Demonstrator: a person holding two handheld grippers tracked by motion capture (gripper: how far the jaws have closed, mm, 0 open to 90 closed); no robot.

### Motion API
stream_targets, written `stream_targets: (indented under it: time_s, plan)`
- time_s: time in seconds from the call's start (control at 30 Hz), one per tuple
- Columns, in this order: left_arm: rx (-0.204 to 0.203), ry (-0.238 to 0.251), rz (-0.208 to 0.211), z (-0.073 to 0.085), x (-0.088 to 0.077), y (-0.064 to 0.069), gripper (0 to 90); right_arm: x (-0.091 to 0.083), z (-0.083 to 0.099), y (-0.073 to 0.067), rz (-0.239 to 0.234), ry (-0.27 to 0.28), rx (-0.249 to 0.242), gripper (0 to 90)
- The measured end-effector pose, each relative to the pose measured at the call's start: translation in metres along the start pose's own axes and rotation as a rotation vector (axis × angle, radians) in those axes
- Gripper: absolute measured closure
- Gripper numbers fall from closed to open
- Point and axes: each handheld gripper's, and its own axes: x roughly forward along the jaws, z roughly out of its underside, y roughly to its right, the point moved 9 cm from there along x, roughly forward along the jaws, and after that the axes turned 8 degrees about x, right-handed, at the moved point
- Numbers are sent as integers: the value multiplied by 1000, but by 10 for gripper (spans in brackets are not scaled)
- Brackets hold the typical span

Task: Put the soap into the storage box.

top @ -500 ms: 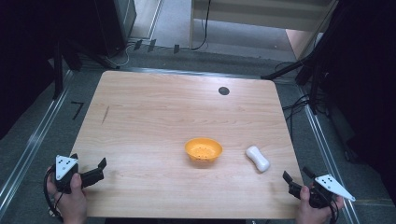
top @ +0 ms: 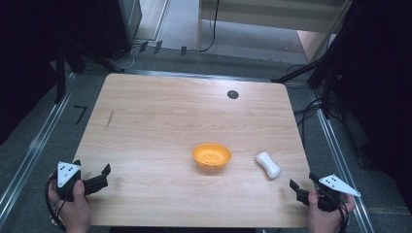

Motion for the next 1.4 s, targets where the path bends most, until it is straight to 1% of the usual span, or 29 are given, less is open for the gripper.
stream_targets:
  time_s: [0.1,0.13,0.2,0.27,0.3,0.37,0.47,0.53,0.6,0.67,0.73,0.8,0.87,1.0,1.07,1.1,1.13,1.17,1.3,1.4]
  plan:
    - [5,-1,-1,0,0,0,0,0,-6,-2,11,-50,-28,155]
    - [3,0,-1,0,0,0,0,0,-7,-2,25,-74,-39,154]
    - [3,-3,0,0,0,0,0,1,-11,-4,33,-108,-58,154]
    - [3,-3,1,0,0,0,0,3,-15,-5,57,-162,-84,153]
    - [3,-4,1,0,0,0,0,4,-17,-6,55,-173,-93,153]
    - [4,-3,1,0,0,0,0,6,-21,-8,68,-219,-104,152]
    - [4,-5,3,0,0,0,0,10,-25,-12,61,-256,-112,144]
    - [5,-5,4,0,1,1,0,13,-27,-14,66,-287,-132,137]
    - [4,-8,5,0,1,1,0,15,-28,-15,71,-311,-140,136]
    - [5,-10,6,0,1,1,0,18,-28,-17,84,-343,-154,136]
    - [5,-11,7,1,1,1,0,20,-28,-18,88,-365,-161,136]
    - [5,-12,8,1,1,1,0,22,-29,-19,94,-390,-158,136]
    - [4,-12,9,1,1,1,0,23,-29,-20,88,-415,-154,133]
    - [5,-14,10,1,1,1,0,27,-30,-22,93,-451,-179,130]
    - [5,-14,12,1,1,1,0,28,-30,-22,91,-458,-185,131]
    - [4,-14,13,1,1,1,0,29,-30,-23,91,-467,-182,131]
    - [3,-14,14,1,1,1,0,29,-31,-23,98,-474,-187,131]
    - [2,-14,14,1,1,1,0,30,-30,-23,94,-484,-191,131]
    - [3,-16,14,1,2,1,0,32,-29,-23,107,-517,-185,133]
    - [2,-17,14,1,2,1,0,33,-29,-24,113,-532,-164,133]
